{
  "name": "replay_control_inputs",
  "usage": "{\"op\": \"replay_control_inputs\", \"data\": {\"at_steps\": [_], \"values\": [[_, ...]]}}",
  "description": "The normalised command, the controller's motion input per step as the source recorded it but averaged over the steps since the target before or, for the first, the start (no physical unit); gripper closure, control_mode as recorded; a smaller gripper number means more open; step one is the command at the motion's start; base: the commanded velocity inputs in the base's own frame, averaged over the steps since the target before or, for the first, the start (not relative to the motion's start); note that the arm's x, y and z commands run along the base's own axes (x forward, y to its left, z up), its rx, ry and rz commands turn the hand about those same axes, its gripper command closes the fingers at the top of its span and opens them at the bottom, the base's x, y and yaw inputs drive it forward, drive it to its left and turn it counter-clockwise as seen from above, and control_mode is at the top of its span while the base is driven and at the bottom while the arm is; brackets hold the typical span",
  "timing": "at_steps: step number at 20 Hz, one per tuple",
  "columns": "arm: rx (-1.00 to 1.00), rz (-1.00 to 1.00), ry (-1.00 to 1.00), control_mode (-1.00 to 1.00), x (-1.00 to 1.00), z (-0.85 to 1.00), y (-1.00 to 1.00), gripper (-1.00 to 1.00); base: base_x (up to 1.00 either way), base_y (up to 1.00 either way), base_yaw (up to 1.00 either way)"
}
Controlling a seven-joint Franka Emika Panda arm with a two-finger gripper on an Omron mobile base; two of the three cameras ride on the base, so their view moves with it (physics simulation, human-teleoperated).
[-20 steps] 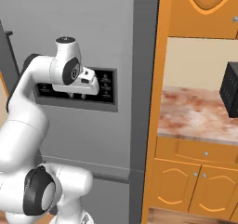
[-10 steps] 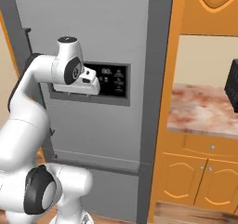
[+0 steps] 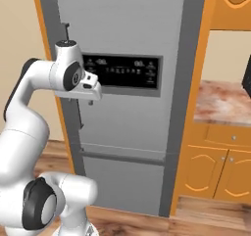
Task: Open the fridge, grab two sodas, and place both sodas inside the bowl with ice on the dining counter.
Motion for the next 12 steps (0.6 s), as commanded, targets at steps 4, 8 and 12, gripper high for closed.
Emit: {"op": "replay_control_inputs", "data": {"at_steps": [4, 8, 12], "values": [[0.0, 0.0, 0.0, 1.0, 0.0, 0.0, 0.0, -1.0, -0.05, 0.8, -0.35], [0.0, 0.0, 0.0, 1.0, 0.0, 0.0, 0.0, -1.0, 0.0, 0.94, -0.37], [0.0, 0.0, 0.0, 1.0, 0.0, 0.0, 0.0, -1.0, 0.04, 0.89, -0.3]]}}
